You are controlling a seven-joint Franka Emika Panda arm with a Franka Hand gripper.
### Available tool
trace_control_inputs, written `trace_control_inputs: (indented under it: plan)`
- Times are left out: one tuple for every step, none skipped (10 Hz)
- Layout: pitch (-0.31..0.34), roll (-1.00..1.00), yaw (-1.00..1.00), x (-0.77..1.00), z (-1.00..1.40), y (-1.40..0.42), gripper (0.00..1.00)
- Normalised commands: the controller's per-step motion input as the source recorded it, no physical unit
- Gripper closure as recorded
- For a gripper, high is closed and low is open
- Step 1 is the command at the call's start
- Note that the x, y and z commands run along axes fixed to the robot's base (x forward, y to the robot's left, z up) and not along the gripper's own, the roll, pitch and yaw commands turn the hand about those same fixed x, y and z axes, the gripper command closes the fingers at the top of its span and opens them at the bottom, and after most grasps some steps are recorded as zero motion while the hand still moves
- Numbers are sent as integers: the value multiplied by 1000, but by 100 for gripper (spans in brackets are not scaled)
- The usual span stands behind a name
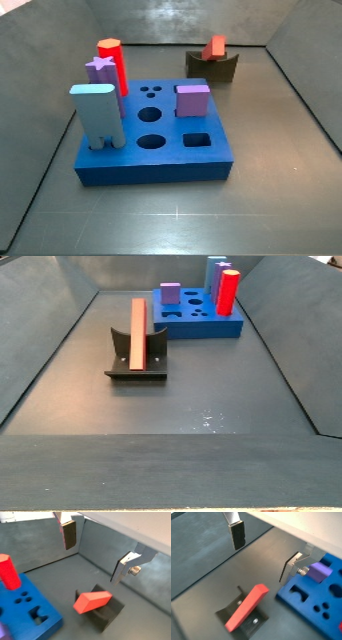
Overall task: Pick up the rectangle object. Move up. Place the rectangle object on the fixture. Regrasp the rectangle object. Move to above the board. Insert the rectangle object.
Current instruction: Regrasp the rectangle object.
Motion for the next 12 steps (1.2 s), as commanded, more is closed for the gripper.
trace_control_inputs:
  plan:
    - [12,1000,40,18,-1,-24,0]
    - [20,1000,42,28,-4,-25,0]
    - [34,1000,46,43,-3,-29,0]
    - [47,1000,50,57,-5,-31,0]
    - [58,1000,53,66,-5,-32,0]
    - [83,1000,64,76,-2,-38,0]
    - [105,1000,75,86,-2,-42,0]
    - [143,1000,100,97,-6,-45,0]
    - [173,1000,129,100,-8,-48,0]
    - [169,754,152,105,-9,-50,0]
    - [157,629,163,106,-9,-53,0]
    - [131,388,183,102,-10,-49,0]
